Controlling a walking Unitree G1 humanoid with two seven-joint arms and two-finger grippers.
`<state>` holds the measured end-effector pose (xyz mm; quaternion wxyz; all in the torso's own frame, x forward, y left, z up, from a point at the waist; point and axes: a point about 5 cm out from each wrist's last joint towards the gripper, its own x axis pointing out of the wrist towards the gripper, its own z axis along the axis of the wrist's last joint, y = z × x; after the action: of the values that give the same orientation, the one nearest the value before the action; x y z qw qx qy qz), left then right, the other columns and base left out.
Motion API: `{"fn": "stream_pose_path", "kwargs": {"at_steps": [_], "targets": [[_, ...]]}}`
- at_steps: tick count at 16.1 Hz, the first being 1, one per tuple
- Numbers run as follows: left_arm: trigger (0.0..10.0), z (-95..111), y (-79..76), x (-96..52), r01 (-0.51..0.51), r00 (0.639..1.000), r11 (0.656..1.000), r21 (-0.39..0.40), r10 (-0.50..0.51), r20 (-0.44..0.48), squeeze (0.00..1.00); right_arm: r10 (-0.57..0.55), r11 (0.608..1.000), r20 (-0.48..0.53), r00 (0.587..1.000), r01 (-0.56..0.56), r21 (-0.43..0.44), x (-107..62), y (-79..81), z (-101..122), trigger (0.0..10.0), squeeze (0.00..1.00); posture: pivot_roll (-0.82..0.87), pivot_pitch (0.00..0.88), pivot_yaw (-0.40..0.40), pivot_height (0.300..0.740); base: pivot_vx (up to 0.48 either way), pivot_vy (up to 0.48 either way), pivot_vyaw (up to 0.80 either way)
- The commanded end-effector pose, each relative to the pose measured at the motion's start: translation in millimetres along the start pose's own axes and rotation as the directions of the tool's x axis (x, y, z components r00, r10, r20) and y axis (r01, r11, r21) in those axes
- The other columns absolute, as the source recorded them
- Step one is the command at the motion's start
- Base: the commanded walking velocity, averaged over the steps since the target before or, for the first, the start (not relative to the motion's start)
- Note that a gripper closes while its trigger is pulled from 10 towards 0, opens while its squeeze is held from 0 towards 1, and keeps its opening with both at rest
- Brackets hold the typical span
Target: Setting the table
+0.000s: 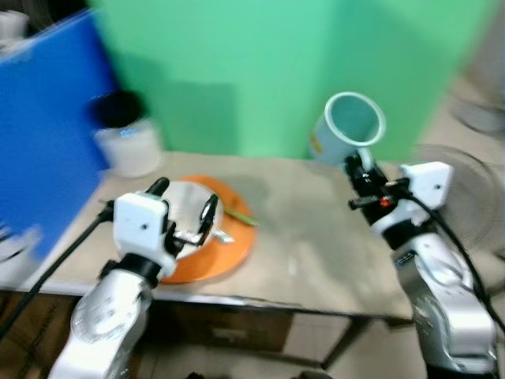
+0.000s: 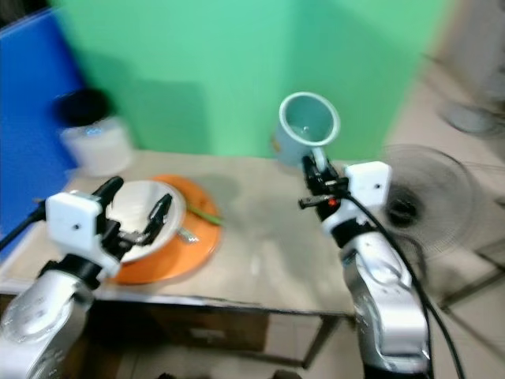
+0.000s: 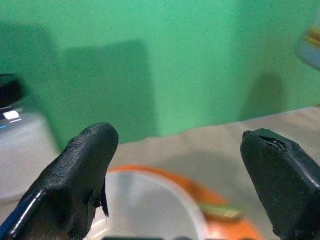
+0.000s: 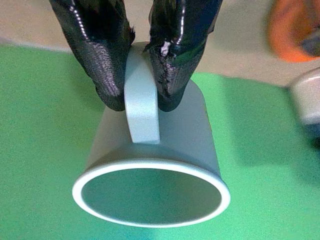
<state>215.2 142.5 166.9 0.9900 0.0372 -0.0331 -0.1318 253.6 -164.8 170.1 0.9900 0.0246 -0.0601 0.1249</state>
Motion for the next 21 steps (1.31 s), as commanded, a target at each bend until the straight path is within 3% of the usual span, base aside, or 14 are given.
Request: {"fn": "stream_pose_path", "kwargs": {"at_steps": [1,2,4,9,12,16,21], "targets": [[10.0,-1.4,0.1,0.6,-0.016,1.0,1.0,0.018,0.016,-0.007,0.0,0.002,1.0,0.008,1.0,-0.002,0.003,-1.4,3.1,4.8,10.0,0.0,-0.12,0.0,0.068,0.74,0.0,0.0,-0.8],[10.0,-1.8,-4.7,4.6,-0.012,1.0,1.0,0.019,0.012,-0.004,0.0,0.031,0.999,-0.015,0.999,-0.032,-0.033,-5.3,6.9,6.0,10.0,0.0,-0.12,0.0,0.065,0.74,0.0,0.0,-0.8],[10.0,-4.0,2.2,4.9,-0.083,0.996,0.997,-0.002,0.083,-0.013,0.0,0.014,0.999,-0.037,0.999,-0.015,-0.042,-8.3,5.8,8.3,10.0,0.0,-0.12,0.0,0.057,0.74,0.0,0.0,-0.8],[10.0,-9.3,14.9,-1.4,-0.164,0.985,0.982,0.09,0.169,-0.044,0.0,-0.086,0.996,-0.111,0.99,0.084,-0.024,-12.1,-5.9,-1.2,10.0,0.0,-0.11,0.0,0.036,0.74,0.0,0.0,-0.8],[10.0,-6.2,12.9,4.1,-0.149,0.988,0.985,0.084,0.152,-0.031,0.0,-0.157,0.988,-0.127,0.979,0.154,-0.034,-9.7,-10.3,-2.4,10.0,0.0,-0.12,0.0,0.046,0.74,0.0,0.0,-0.8],[10.0,-5.2,20.0,1.4,-0.206,0.979,0.979,0.005,0.206,-0.01,0.0,-0.125,0.992,-0.137,0.983,0.119,-0.053,-6.5,-5.8,-1.3,10.0,0.0,-0.13,0.0,0.05,0.74,0.0,0.0,-0.8],[10.0,-4.9,21.4,4.2,-0.235,0.972,0.972,0.026,0.235,0.005,0.0,-0.157,0.983,-0.171,0.973,0.137,-0.125,-0.5,-9.4,-2.4,10.0,0.0,-0.13,0.0,0.029,0.74,0.0,0.0,-0.8]]}}
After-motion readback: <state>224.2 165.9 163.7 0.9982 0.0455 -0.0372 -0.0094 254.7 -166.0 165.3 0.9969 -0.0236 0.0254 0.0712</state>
